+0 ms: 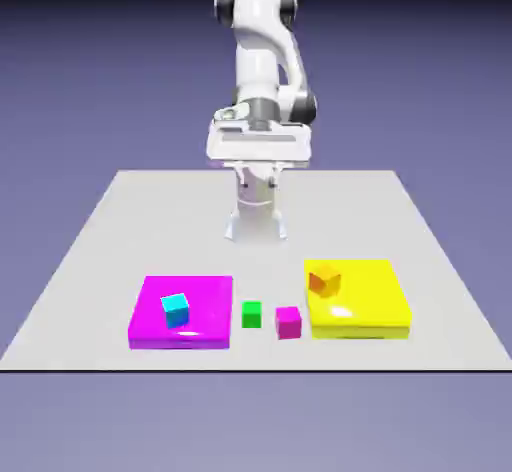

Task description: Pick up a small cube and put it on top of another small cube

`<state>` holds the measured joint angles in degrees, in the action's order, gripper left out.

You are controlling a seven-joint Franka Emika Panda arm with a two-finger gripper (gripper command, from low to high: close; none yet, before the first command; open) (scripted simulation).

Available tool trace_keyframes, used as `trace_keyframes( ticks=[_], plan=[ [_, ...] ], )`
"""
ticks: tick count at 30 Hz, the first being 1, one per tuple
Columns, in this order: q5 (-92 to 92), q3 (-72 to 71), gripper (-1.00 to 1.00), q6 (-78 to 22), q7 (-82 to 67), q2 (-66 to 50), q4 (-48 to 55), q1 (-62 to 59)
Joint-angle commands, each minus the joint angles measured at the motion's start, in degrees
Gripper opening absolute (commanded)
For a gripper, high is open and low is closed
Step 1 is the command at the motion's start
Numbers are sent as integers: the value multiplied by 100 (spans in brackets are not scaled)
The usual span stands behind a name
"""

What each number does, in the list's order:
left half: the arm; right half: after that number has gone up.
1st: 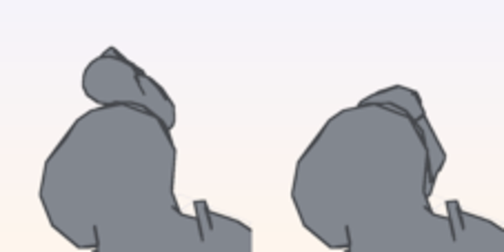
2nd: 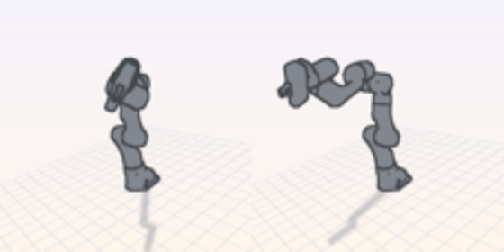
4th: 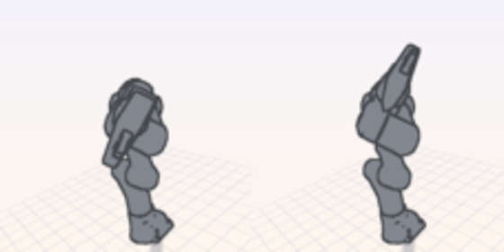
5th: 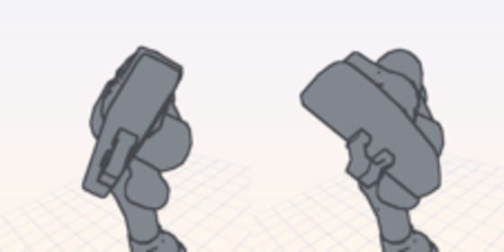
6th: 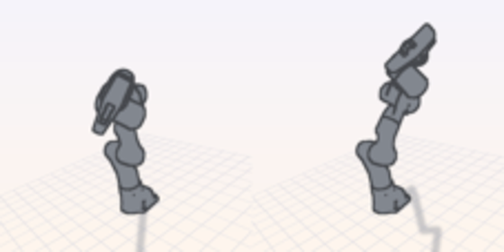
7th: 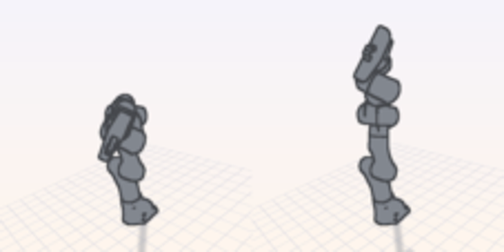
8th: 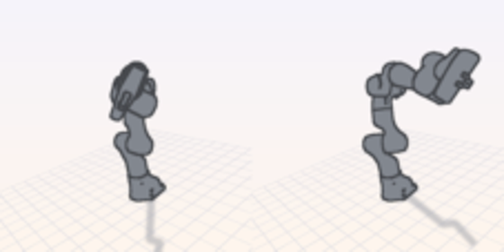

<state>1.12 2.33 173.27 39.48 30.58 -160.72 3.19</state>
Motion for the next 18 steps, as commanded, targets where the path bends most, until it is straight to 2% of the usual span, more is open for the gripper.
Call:
trace_keyframes(
  ticks=[1,18],
  plan=[
    [93,194,0,-61,-247,-173,24,208],
    [1671,3482,0,-1097,-4439,-3106,426,3738]
  ],
)
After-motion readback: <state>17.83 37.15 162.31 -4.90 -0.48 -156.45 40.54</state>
